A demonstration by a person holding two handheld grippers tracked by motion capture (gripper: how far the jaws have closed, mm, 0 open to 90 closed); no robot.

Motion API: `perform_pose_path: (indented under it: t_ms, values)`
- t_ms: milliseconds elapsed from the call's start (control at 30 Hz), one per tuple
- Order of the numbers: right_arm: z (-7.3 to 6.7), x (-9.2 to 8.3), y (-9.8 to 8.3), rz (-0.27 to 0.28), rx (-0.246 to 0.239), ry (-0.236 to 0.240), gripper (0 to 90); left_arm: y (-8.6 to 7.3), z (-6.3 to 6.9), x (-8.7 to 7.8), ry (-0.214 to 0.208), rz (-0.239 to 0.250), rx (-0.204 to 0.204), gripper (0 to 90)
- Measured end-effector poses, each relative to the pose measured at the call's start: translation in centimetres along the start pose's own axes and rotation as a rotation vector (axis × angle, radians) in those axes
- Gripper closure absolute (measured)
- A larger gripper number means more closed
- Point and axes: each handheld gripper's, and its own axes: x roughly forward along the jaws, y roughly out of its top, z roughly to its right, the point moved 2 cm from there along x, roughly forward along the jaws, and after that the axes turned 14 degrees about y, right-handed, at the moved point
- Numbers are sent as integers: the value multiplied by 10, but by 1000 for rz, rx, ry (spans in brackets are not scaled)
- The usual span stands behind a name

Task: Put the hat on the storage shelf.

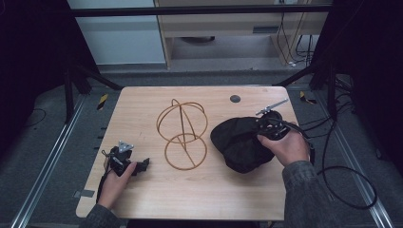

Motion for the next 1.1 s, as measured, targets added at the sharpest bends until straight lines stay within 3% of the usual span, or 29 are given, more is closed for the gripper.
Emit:
perform_pose_path:
  t_ms: [467, 733, 867, 1100]
  values:
    - [-10, -43, 16, 110, -12, 12, 871, 0, 0, 0, -1, 3, 1, 0]
    - [-11, -69, 33, 193, 0, -16, 873, 0, 0, 0, -2, 3, 2, 0]
    - [-18, -82, 45, 232, -17, -27, 874, 0, 0, 0, -2, 0, 3, 0]
    - [-28, -88, 57, 255, -35, -19, 873, 0, 0, 0, -3, 0, 4, 0]
